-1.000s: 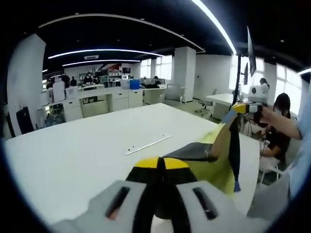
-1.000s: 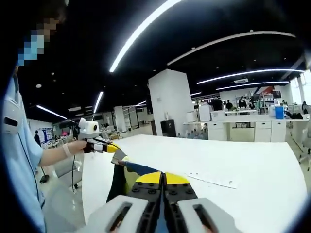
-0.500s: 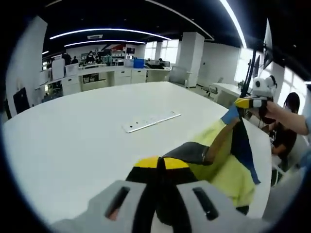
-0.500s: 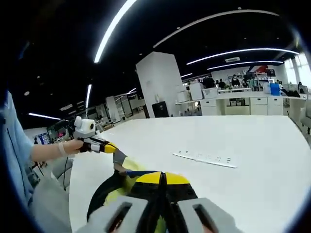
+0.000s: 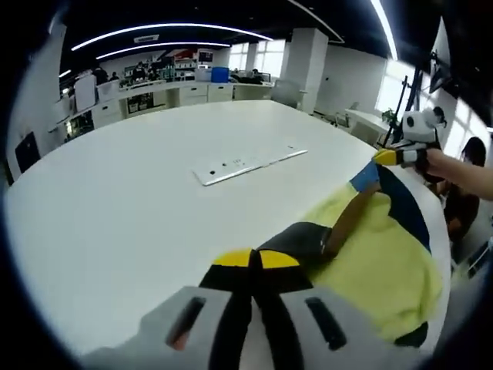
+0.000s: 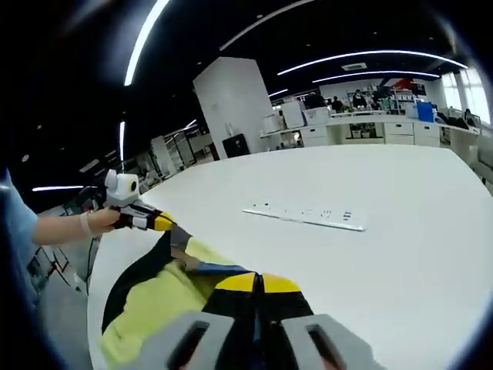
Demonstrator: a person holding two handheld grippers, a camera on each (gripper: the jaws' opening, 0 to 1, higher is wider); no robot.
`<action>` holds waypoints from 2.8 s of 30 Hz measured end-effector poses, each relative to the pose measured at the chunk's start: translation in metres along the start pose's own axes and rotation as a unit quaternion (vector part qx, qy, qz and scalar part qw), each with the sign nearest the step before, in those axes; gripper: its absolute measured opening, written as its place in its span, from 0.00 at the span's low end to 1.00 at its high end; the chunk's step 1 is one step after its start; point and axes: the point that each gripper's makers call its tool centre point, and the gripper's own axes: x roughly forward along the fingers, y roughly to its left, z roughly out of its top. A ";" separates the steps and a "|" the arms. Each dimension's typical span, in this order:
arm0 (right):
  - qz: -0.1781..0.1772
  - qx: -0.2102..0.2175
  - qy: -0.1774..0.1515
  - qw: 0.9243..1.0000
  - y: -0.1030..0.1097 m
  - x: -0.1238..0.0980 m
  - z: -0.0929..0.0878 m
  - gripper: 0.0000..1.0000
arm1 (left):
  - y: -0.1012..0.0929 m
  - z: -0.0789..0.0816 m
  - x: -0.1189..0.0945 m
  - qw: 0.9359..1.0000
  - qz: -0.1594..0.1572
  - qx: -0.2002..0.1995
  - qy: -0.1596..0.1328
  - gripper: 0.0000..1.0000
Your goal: Fold the garment on the visible template until the final outline fits inside the template.
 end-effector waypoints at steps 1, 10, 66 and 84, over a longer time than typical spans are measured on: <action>-0.001 0.002 0.004 1.000 -0.009 0.007 -0.001 0.00 | 0.001 -0.002 0.003 1.000 0.000 0.000 0.004 0.00; -0.028 0.013 0.043 0.999 -0.039 0.029 -0.030 0.00 | 0.014 -0.022 0.026 0.999 0.001 -0.008 0.033 0.00; 0.027 -0.055 0.060 0.996 -0.015 0.026 -0.034 0.81 | -0.013 0.006 0.022 0.995 -0.065 0.071 -0.009 0.99; 0.032 -0.067 0.078 0.994 0.003 -0.004 -0.041 1.00 | -0.032 0.011 -0.013 0.994 -0.087 0.064 -0.018 0.99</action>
